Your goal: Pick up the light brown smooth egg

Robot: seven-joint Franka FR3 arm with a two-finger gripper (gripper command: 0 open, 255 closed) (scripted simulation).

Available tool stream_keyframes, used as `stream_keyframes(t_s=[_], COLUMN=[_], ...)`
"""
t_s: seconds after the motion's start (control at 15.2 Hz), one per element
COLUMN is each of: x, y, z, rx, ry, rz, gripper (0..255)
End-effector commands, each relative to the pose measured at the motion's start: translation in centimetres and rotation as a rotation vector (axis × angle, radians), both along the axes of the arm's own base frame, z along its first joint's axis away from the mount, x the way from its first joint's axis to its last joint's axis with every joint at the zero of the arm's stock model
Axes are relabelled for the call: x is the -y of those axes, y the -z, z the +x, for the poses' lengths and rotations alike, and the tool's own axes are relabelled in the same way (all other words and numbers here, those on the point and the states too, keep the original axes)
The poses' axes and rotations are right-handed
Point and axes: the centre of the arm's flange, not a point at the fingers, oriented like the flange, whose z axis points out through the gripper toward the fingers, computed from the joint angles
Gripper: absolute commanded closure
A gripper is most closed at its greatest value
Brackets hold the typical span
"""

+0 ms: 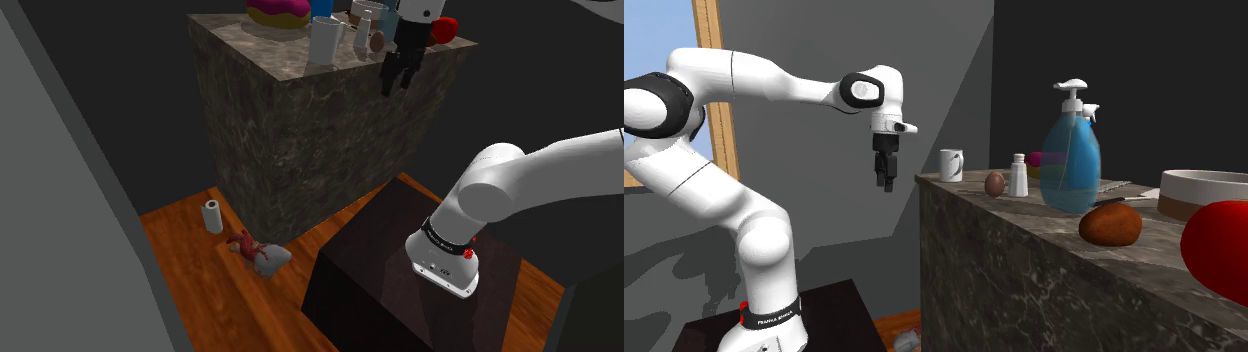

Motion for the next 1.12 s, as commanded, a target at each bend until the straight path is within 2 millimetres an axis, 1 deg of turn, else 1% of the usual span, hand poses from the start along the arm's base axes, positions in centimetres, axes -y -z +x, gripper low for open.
stream_keyframes(t_s=[0.0, 0.53, 1.06], x=[0.0, 8.6, 16.7], y=[0.0, -2.7, -5.1], z=[0.0, 6.0, 12.8], rx=[0.0, -0.007, -0.014], ry=[0.0, -0.078, -0.157], rz=[0.0, 0.022, 0.044], gripper=[0, 0, 0])
